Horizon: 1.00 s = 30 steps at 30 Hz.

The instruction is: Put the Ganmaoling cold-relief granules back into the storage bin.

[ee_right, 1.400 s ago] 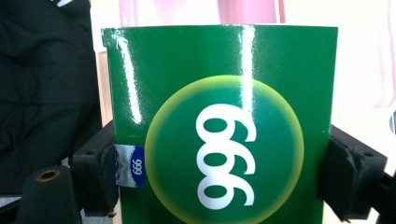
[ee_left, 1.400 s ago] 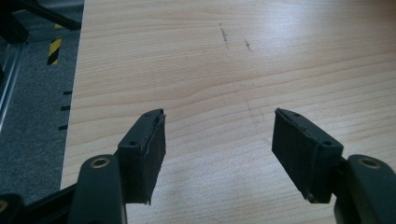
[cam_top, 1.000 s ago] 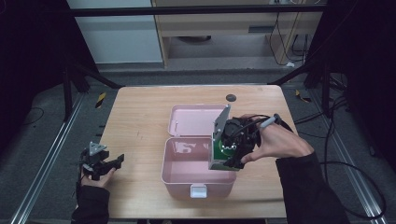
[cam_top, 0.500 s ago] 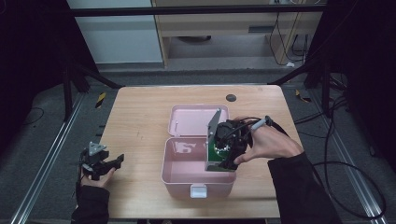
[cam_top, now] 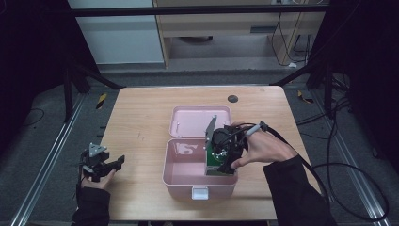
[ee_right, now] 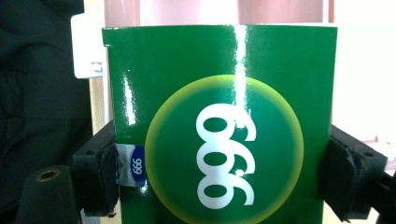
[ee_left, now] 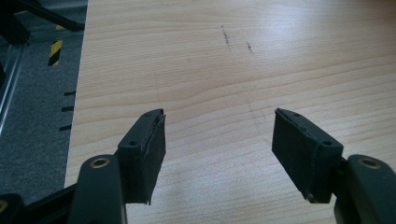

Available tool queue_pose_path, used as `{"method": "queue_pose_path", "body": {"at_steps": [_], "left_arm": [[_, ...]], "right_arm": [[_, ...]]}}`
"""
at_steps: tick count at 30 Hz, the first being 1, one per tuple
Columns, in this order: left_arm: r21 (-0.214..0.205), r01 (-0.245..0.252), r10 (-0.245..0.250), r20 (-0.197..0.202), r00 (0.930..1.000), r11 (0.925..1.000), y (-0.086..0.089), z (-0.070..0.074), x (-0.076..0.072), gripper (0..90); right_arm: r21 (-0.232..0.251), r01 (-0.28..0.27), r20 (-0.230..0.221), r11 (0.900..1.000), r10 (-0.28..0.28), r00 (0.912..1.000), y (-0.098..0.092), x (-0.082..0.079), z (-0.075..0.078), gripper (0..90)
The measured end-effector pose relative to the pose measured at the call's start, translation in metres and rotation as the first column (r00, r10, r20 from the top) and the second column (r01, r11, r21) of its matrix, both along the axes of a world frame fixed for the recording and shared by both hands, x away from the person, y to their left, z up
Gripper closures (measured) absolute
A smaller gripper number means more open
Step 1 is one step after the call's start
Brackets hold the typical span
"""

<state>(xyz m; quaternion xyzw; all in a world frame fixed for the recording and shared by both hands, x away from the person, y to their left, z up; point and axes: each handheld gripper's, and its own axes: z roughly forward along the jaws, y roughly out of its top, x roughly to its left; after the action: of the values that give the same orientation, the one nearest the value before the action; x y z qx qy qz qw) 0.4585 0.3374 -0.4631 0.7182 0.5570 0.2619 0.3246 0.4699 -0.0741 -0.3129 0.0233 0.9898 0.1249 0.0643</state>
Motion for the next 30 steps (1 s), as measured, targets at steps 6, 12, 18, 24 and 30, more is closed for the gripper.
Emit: {"method": "queue_pose_path", "body": {"at_steps": [6, 12, 18, 24, 30], "left_arm": [[0.0, 0.0, 0.0, 0.0, 1.0, 1.0, 0.0, 0.0, 0.0, 34.4], [0.001, 0.0, 0.0, 0.0, 1.0, 1.0, 0.0, 0.0, 0.0, 34.4], [0.001, 0.0, 0.0, 0.0, 1.0, 1.0, 0.0, 0.0, 0.0, 34.4], [0.001, -0.001, 0.001, 0.001, 1.0, 1.0, 0.0, 0.0, 0.0, 34.4], [0.002, 0.0, 0.0, 0.001, 1.0, 1.0, 0.0, 0.0, 0.0, 34.4]], "right_arm": [[-0.014, 0.006, -0.015, 0.9999, -0.006, 0.9999, 0.003, 0.002, -0.01, 16.1], [-0.012, 0.004, -0.028, 0.9999, -0.004, 0.9996, 0.002, 0.003, -0.019, 16.1], [-0.013, 0.011, -0.034, 0.9999, -0.011, 0.9993, 0.004, 0.004, -0.029, 16.1], [-0.01, 0.007, -0.039, 0.9999, -0.007, 0.9992, 0.006, 0.005, -0.036, 16.0], [-0.02, 0.012, -0.043, 0.9997, -0.013, 0.999, 0.009, 0.006, -0.044, 16.0]]}}
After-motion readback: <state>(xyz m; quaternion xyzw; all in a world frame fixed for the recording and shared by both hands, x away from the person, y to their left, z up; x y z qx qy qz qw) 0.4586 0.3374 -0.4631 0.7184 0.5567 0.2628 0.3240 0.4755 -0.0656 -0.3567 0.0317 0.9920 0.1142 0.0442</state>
